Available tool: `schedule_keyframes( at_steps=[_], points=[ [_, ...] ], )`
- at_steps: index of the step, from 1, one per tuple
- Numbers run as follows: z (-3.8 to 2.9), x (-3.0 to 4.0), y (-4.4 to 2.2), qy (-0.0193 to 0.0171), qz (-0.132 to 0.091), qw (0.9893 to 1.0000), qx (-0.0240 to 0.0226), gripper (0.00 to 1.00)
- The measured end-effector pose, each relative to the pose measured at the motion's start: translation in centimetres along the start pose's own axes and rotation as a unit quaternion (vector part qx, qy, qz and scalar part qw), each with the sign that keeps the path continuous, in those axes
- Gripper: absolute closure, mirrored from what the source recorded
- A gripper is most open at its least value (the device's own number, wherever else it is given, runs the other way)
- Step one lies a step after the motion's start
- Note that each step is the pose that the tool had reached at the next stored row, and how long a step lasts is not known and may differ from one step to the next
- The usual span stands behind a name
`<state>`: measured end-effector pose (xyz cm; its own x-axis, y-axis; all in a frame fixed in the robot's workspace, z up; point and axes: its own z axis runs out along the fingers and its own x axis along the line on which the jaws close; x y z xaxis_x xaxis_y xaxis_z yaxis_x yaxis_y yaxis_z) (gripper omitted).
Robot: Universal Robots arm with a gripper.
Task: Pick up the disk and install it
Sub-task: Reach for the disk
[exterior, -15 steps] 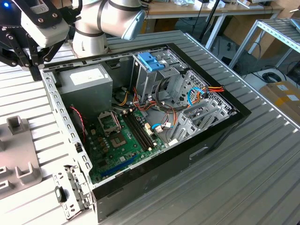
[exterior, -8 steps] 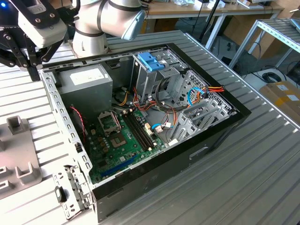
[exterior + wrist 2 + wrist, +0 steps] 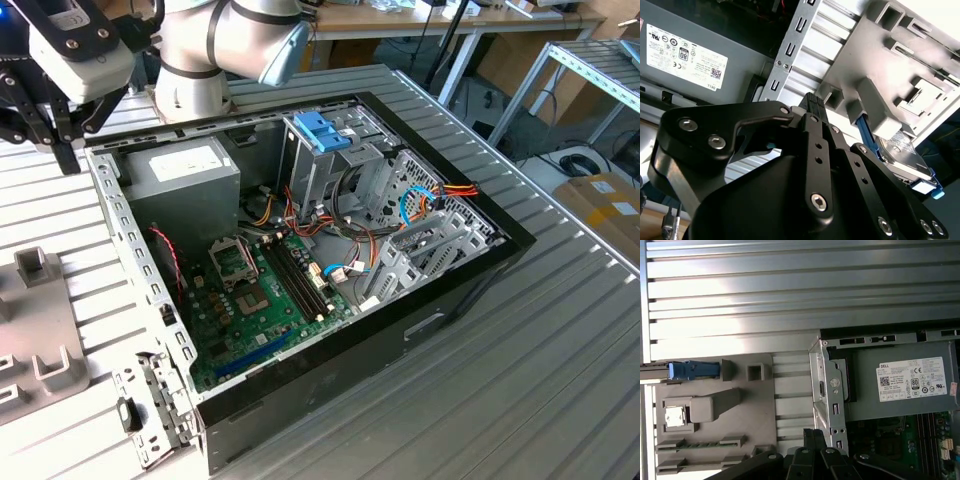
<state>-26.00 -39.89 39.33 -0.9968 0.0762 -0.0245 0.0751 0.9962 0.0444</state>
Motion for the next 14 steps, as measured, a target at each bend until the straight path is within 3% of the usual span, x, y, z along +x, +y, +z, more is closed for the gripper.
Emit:
schedule_keyframes(
  at_steps=[14],
  points=[
    [-0.02,0.82,-0.06,0.0,0.0,1.0,0.0,0.9]
  ],
)
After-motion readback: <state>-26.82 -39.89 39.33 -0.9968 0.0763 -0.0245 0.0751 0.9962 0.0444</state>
